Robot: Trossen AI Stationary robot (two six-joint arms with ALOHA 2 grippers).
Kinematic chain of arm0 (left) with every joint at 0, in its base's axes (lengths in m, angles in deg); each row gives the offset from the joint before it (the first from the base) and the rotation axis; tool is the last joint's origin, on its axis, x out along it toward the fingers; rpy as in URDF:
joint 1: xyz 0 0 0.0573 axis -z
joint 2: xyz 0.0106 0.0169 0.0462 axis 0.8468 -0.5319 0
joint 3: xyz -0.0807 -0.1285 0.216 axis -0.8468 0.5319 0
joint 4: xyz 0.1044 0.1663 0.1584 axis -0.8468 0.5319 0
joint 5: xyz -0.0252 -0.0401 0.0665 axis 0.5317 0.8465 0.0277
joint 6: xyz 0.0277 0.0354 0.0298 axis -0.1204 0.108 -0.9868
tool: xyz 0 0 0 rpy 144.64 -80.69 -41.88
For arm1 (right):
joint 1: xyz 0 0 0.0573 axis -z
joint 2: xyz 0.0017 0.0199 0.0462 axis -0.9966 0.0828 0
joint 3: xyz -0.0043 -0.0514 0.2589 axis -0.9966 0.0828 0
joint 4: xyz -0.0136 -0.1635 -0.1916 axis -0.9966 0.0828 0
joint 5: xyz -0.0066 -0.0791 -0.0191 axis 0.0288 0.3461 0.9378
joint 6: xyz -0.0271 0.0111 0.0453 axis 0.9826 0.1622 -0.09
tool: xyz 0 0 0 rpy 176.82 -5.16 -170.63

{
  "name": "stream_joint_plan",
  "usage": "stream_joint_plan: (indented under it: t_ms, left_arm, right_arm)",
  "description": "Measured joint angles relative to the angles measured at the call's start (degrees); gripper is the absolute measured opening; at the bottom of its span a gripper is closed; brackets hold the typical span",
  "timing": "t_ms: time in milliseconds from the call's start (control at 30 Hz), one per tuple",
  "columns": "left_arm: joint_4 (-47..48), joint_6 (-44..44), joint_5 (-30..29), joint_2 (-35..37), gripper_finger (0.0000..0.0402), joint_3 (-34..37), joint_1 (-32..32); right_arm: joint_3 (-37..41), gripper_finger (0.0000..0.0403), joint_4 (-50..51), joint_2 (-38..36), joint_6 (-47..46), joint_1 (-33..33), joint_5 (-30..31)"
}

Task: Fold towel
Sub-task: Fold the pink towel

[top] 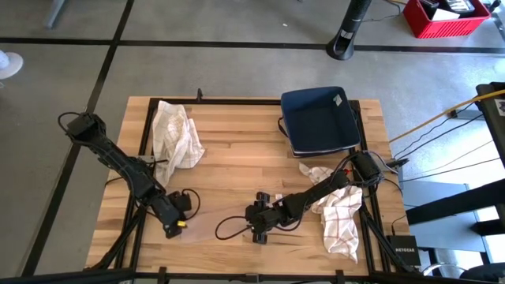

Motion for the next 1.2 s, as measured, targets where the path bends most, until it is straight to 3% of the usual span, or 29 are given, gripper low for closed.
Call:
stream_joint_plan:
  t_ms: [433, 600, 1000, 1200]
  left_arm:
    - [-3.4, 3.0, -0.6, 0.0, 0.0142, 2.8, 0.1]
    - [-9.4, -1.0, -0.6, 0.0, 0.0110, 2.8, 0.5]
    - [-5.7, -0.5, -1.7, -0.1, 0.0056, 2.8, 0.3]
    - [-1.9, 1.9, -2.4, 0.0, 0.0007, 2.0, 0.3]
  right_arm:
    - [0.0, 0.0237, 0.0, 0.0, 0.0, 0.0, -1.0]
    - [0.0, 0.0237, 0.0, 0.0, 0.0, 0.0, -1.0]
    - [0.0, 0.0237, 0.0, 0.0, 0.0, 0.0, -1.0]
    - [0.0, 0.0237, 0.0, 0.0, 0.0, 0.0, -1.0]
